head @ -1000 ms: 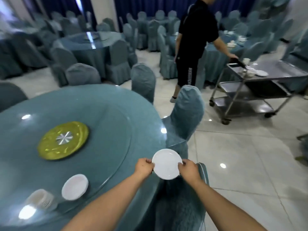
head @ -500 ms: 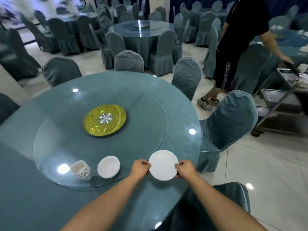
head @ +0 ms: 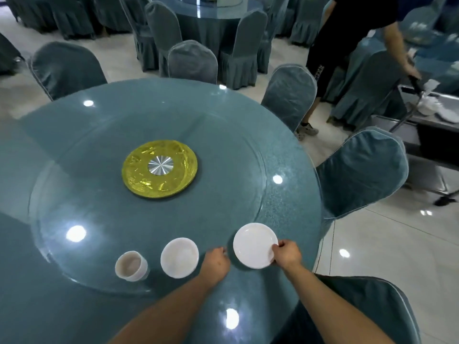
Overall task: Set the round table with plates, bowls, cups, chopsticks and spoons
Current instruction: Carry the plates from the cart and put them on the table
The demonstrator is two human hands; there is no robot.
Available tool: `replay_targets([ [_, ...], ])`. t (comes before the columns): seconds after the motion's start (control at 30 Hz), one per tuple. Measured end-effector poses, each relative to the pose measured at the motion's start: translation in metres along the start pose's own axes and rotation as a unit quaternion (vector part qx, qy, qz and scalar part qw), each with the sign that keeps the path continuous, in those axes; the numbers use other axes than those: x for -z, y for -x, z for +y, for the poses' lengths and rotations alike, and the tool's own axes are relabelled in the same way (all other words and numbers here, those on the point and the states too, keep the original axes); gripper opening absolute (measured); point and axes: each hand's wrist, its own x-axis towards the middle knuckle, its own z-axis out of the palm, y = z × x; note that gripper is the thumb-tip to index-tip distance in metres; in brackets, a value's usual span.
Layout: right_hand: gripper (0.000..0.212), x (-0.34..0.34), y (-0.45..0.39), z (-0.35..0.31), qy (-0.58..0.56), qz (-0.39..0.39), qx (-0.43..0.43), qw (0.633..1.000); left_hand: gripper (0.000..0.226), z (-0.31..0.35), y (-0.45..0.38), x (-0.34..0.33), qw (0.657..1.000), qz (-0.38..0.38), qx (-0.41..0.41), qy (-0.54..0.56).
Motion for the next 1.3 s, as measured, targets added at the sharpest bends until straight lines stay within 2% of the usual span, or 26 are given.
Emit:
replay_targets([
  [0.07, 0.01, -0.005, -0.002, -0.003, -0.017, 0.01, -0.008, 1.0, 0.033, -0.008, -0.004, -0.006, 0.999, -0.02, -0.04, -0.006],
  [0.17, 0.013, -0.021, -0.01, -0.006, -0.025, 0.014, -0.02, 0.999, 0.053, -0.018, -0.016, -0.018, 0.993, -0.049, -0.062, -0.088],
  [0.37, 0.014, -0.042, -0.03, -0.006, -0.031, 0.002, -0.031, 0.999, 0.075, -0.032, -0.023, -0.037, 0.967, -0.131, -0.034, -0.214],
  [0.47, 0.014, -0.052, -0.037, -0.011, -0.037, -0.011, -0.029, 0.999, 0.078, -0.038, -0.023, -0.039, 0.956, -0.149, -0.033, -0.252],
  [0.9, 0.016, -0.097, -0.045, -0.032, -0.041, -0.076, -0.012, 0.996, 0.078, -0.057, -0.001, -0.038, 0.949, -0.145, 0.013, -0.279],
  [1.07, 0.012, -0.12, -0.037, -0.038, -0.028, -0.111, -0.006, 0.993, 0.089, -0.081, 0.007, -0.031, 0.945, -0.146, 0.03, -0.292],
  [1.3, 0.023, -0.143, -0.019, -0.04, 0.036, -0.168, 0.023, 0.985, 0.077, -0.121, 0.025, -0.017, 0.95, -0.134, 0.051, -0.276],
])
